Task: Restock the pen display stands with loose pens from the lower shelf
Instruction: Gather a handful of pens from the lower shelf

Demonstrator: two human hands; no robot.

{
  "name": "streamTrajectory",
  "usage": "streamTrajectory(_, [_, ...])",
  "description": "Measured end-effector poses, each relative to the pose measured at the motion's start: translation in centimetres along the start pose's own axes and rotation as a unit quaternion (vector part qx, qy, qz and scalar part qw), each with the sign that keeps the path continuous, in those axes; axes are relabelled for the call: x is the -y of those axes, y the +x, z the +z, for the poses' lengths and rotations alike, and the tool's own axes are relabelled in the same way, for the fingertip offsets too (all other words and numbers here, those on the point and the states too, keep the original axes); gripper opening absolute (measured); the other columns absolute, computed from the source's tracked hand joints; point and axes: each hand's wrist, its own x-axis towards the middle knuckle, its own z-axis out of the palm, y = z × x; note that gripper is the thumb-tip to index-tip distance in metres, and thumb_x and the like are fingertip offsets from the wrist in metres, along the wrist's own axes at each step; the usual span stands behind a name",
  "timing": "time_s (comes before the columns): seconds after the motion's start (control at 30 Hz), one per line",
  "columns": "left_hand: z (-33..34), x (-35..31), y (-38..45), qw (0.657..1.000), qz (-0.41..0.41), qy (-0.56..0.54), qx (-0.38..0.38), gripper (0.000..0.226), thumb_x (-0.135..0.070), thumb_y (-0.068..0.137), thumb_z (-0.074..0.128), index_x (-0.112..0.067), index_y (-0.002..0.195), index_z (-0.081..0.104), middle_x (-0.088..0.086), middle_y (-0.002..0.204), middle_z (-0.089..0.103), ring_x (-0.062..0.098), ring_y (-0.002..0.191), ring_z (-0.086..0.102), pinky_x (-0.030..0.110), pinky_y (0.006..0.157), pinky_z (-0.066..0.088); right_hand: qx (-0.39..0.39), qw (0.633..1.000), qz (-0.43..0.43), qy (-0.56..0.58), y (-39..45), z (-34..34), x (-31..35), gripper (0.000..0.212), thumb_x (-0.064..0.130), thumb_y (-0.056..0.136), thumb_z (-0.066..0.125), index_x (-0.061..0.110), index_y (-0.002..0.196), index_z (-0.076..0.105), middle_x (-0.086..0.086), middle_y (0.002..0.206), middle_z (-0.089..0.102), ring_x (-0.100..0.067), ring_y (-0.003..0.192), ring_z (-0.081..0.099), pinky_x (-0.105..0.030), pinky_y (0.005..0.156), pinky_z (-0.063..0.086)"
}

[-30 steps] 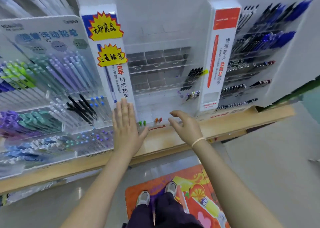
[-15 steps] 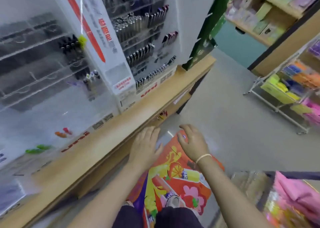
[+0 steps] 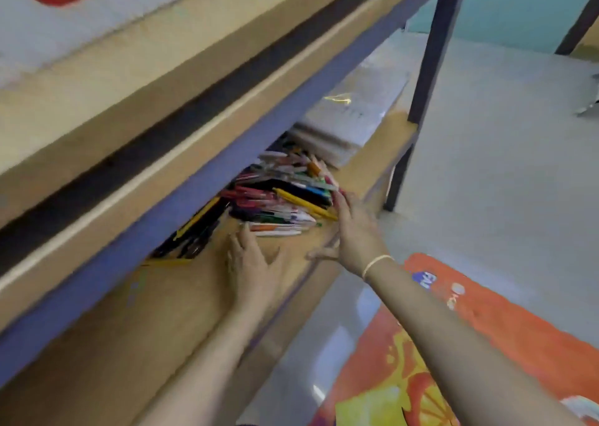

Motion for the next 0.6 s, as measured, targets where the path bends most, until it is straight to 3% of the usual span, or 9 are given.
streamTrajectory(0.13, [1.2,-1.4,2.7,0.988,-0.067,-0.113,-0.076,0.106,-0.051,0.089,0.069,-0.002,0.159,0.005,0.02,0.16,0.029,0.033,0.143,0.034,0.029,0.107,0.03,0.016,1.0,0.003,0.02,2.6,0.7,-0.9,0.162,0.089,0.03,0.059,0.005,0.156,0.001,-0.016,0.163,0.011,-0.029,0.151,0.007,-0.045,0.123,0.004])
streamTrajectory(0.2, [1.7,-2.3,3.9,0.981,-0.092,-0.163,-0.056,0.109,-0.049,0.092,0.067,0.0,0.158,-0.004,0.016,0.162,0.027,0.031,0.142,0.038,0.021,0.096,0.034,-0.001,0.999,-0.003,0.046,2.8,0.9,-1.0,0.161,0.085,0.033,0.067,0.008,0.157,-0.001,-0.013,0.163,0.013,-0.028,0.151,0.01,-0.043,0.123,0.003])
streamTrajectory(0.27, [1.9,-3.1,5.0,0.972,-0.106,-0.201,-0.055,0.116,-0.053,0.089,0.069,-0.001,0.158,-0.009,0.014,0.166,0.016,0.028,0.148,0.03,0.028,0.112,0.032,-0.019,0.998,-0.002,0.067,3.0,0.9,-0.9,0.158,0.078,0.038,0.079,0.009,0.157,0.0,-0.012,0.163,0.016,-0.027,0.15,0.013,-0.042,0.123,0.004])
streamTrajectory(0.33, [2.3,-3.6,5.7,0.964,-0.107,-0.236,-0.067,0.12,-0.053,0.085,0.073,-0.002,0.158,-0.007,0.014,0.167,0.013,0.028,0.151,0.024,0.037,0.12,0.028,-0.022,0.998,-0.006,0.066,3.4,1.1,-0.8,0.156,0.075,0.041,0.082,0.008,0.157,0.001,-0.011,0.163,0.014,-0.025,0.15,0.011,-0.042,0.123,0.004])
streamTrajectory(0.4, [2.7,-3.9,6.0,0.96,-0.11,-0.246,-0.078,0.121,-0.053,0.082,0.076,-0.003,0.159,-0.003,0.014,0.166,0.017,0.028,0.15,0.027,0.036,0.118,0.031,-0.019,0.998,-0.014,0.051,4.1,1.2,-0.6,0.156,0.08,0.041,0.078,0.01,0.157,0.001,-0.009,0.165,0.01,-0.024,0.151,0.007,-0.045,0.124,0.004])
streamTrajectory(0.57, [2.7,-4.8,7.5,0.941,-0.141,-0.294,-0.087,0.118,-0.052,0.075,0.083,-0.009,0.159,0.011,0.013,0.157,0.038,0.03,0.134,0.051,0.028,0.091,0.045,-0.023,0.999,-0.02,0.015,4.9,1.7,-0.3,0.153,0.086,0.043,0.071,0.013,0.158,0.0,-0.004,0.166,0.006,-0.021,0.152,0.002,-0.045,0.123,0.002])
streamTrajectory(0.6, [2.8,-4.9,8.0,0.936,-0.15,-0.306,-0.087,0.118,-0.052,0.072,0.086,-0.011,0.157,0.015,0.012,0.154,0.041,0.03,0.131,0.054,0.029,0.091,0.048,-0.024,0.999,-0.021,0.013,4.9,1.8,-0.3,0.153,0.086,0.043,0.071,0.014,0.158,0.001,-0.004,0.165,0.008,-0.022,0.152,0.003,-0.046,0.123,0.002])
